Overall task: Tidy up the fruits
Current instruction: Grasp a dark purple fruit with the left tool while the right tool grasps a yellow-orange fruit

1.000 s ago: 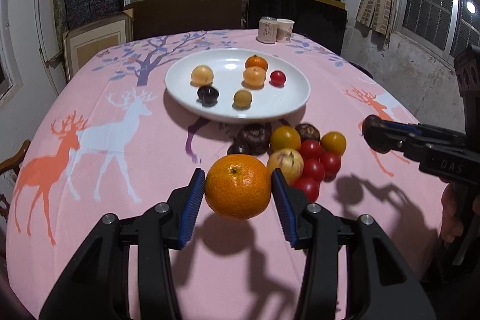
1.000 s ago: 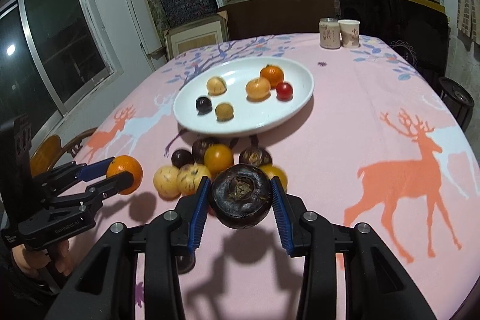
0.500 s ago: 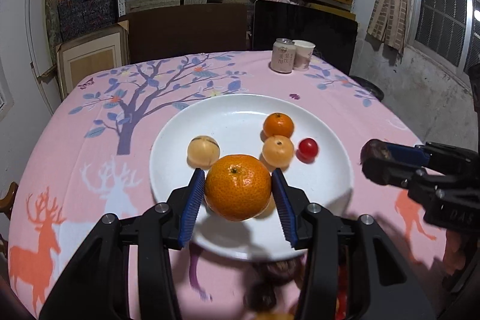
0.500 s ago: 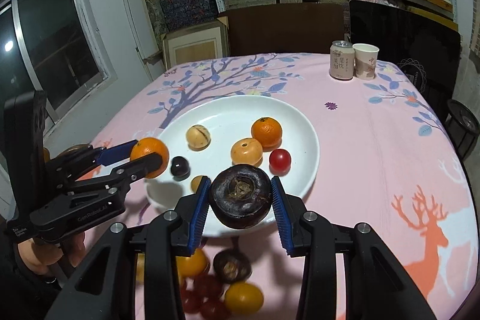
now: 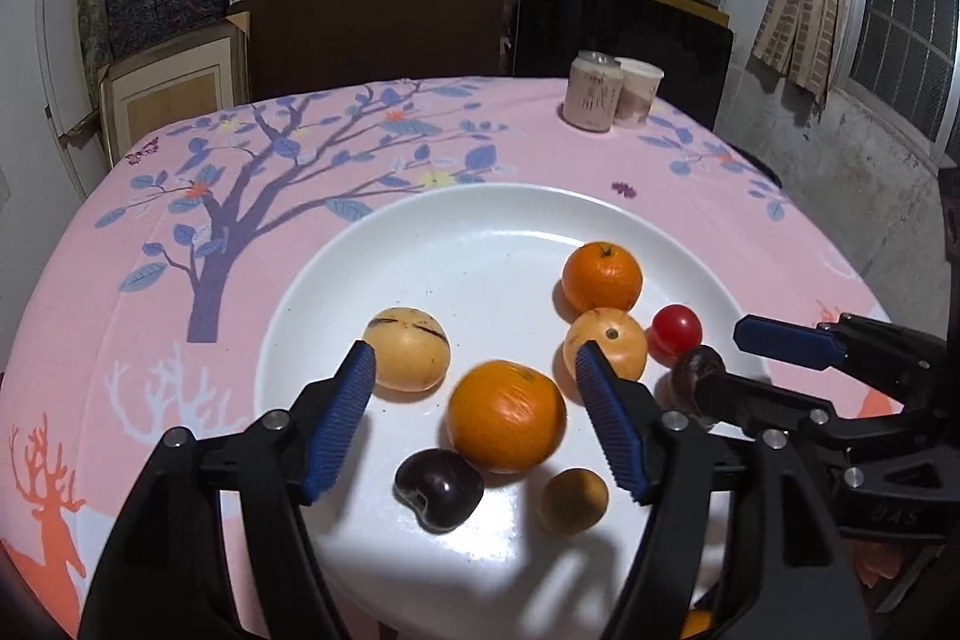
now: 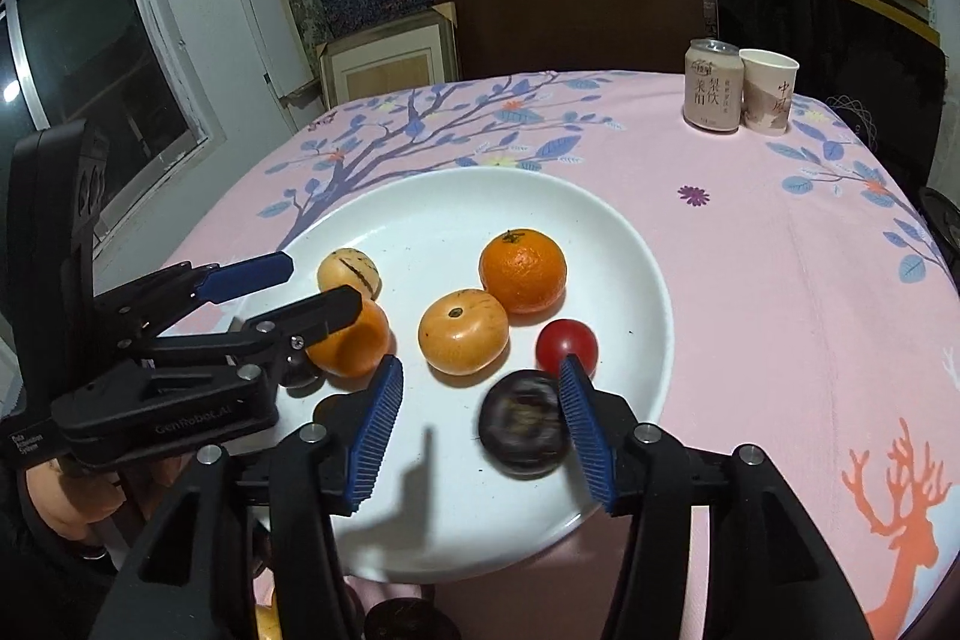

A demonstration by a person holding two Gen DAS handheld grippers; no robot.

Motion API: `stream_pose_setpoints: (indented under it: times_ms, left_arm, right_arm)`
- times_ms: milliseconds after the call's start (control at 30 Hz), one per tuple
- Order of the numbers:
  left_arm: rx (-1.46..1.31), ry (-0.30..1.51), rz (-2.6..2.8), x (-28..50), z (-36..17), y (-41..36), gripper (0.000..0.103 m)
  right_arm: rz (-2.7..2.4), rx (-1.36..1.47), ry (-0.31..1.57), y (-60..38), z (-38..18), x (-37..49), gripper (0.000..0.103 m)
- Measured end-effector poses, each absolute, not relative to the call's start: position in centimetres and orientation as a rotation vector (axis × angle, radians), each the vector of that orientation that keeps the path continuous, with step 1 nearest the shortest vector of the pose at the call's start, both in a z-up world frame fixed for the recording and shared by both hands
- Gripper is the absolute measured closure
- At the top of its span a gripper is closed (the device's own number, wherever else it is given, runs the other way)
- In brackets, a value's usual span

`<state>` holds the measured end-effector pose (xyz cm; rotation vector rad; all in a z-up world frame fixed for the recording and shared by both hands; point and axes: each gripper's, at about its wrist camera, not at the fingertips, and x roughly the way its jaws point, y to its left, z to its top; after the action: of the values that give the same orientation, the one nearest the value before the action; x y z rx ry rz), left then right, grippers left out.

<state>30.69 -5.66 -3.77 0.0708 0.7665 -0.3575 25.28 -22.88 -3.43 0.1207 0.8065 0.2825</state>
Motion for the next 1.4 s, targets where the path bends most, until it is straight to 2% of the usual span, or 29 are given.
stream_pose_setpoints:
  times_ms: [400, 500, 533, 667, 733, 1100, 1167, 1233, 1267, 1333, 1400]
  left_arm:
    - [0.057, 0.732, -0.389, 20.4, -2.1, -2.4, 0.026]
    - [0.066, 0.734, -0.403, 16.8, -2.7, -2.1, 0.014]
    - [0.061, 0.742, -0.413, 15.7, -2.9, -1.9, 0.013]
    - [0.083, 0.792, -0.471, 11.7, -4.5, -2.1, 0.012]
    - [0.097, 0.802, -0.489, 9.6, -5.1, -2.2, 0.009]
    - [0.243, 0.828, -0.498, 4.2, -7.4, -5.8, 0.009]
    - [0.274, 0.835, -0.488, 4.0, -7.9, -6.7, 0.021]
    - [0.295, 0.863, -0.507, 4.2, -8.5, -7.6, 0.047]
    - [0.315, 0.874, -0.52, 4.0, -8.9, -8.2, 0.053]
    - [0.352, 0.837, -0.517, 3.4, -9.0, -8.7, 0.06]
    - [0.356, 0.82, -0.518, 3.2, -8.9, -8.8, 0.06]
  right_arm:
    - [0.281, 0.168, 0.78, -24.4, -1.6, 17.7, 0.048]
    - [0.291, 0.184, 0.785, -24.3, -1.8, 15.2, 0.045]
    - [0.29, 0.186, 0.79, -24.3, -2.0, 14.2, 0.044]
    - [0.266, 0.199, 0.788, -24.0, -2.4, 11.2, 0.037]
    - [0.245, 0.193, 0.774, -23.9, -2.5, 9.8, 0.037]
    - [0.169, 0.249, 0.726, -25.4, -1.6, 6.3, 0.037]
    - [0.168, 0.252, 0.723, -25.6, -1.5, 6.1, 0.037]
    - [0.166, 0.256, 0.726, -25.7, -1.5, 6.0, 0.037]
    - [0.166, 0.259, 0.727, -25.8, -1.6, 5.9, 0.037]
    - [0.163, 0.266, 0.73, -26.0, -1.7, 5.9, 0.037]
    - [0.16, 0.268, 0.731, -26.2, -1.8, 5.9, 0.037]
